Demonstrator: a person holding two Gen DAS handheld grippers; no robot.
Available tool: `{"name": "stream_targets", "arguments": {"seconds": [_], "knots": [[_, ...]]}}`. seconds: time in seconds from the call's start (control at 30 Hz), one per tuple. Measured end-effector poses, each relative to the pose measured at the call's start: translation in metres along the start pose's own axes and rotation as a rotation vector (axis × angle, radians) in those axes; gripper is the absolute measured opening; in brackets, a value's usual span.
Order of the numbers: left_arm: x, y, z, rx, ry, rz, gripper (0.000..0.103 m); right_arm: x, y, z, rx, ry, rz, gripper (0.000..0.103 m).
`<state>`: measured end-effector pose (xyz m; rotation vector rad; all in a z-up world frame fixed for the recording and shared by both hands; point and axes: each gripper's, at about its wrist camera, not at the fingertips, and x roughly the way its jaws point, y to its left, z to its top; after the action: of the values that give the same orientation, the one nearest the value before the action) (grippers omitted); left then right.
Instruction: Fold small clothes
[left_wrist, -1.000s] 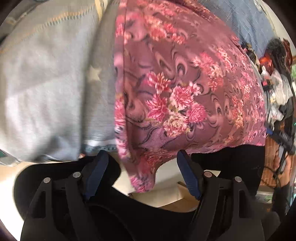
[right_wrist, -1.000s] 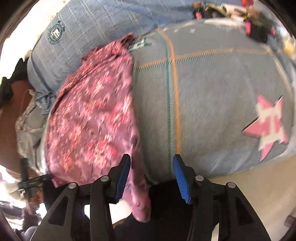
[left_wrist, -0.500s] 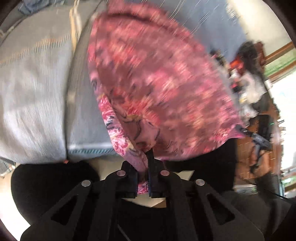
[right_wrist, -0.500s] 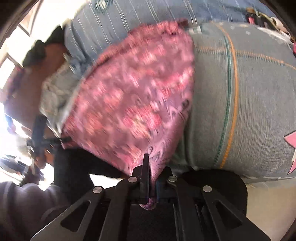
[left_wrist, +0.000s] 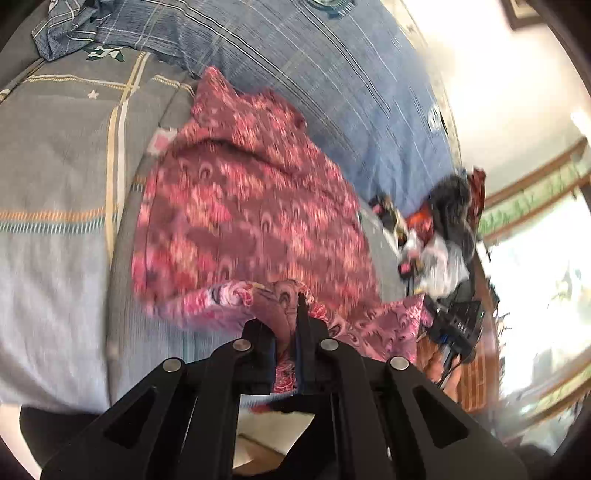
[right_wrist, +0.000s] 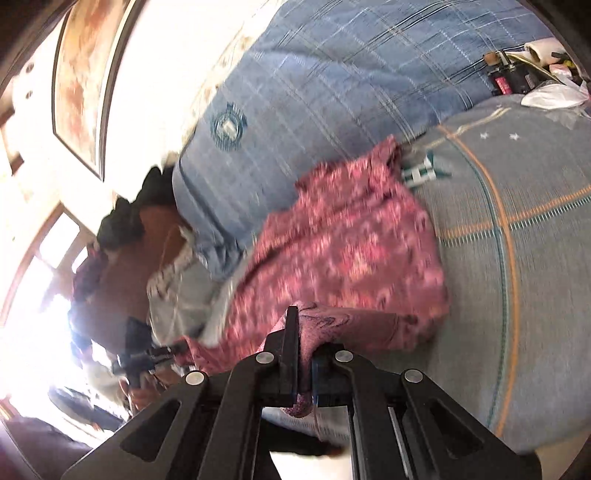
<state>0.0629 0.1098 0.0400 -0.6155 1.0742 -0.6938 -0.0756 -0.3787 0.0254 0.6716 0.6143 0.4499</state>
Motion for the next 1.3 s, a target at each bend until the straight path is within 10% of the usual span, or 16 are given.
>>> {"name": "stream_targets", "arguments": {"seconds": [0.77,1.13,1.23,1.3], "knots": [[0.112,0.067,0.237,-0.245,-0.131,0.049,0.005,0.172,-0.102,0.165,0.3,-0.101,-0.052,0.004],[0.158,0.117,0.277,-0.482,-0.056,0.086,0.007,0.225,-0.139,0.211,0.463,-0.141,-0.11,0.008],[0.133,0.113,0.276,-0.447,-0.112,-0.008,0.035,0.22,-0.139,0.214,0.508,-0.171,-0.068,0.012],[0.116,0.108,0.271,-0.395,-0.145,0.023,0.077,0.21,-0.134,0.214,0.482,-0.205,-0.056,0.02]]}}
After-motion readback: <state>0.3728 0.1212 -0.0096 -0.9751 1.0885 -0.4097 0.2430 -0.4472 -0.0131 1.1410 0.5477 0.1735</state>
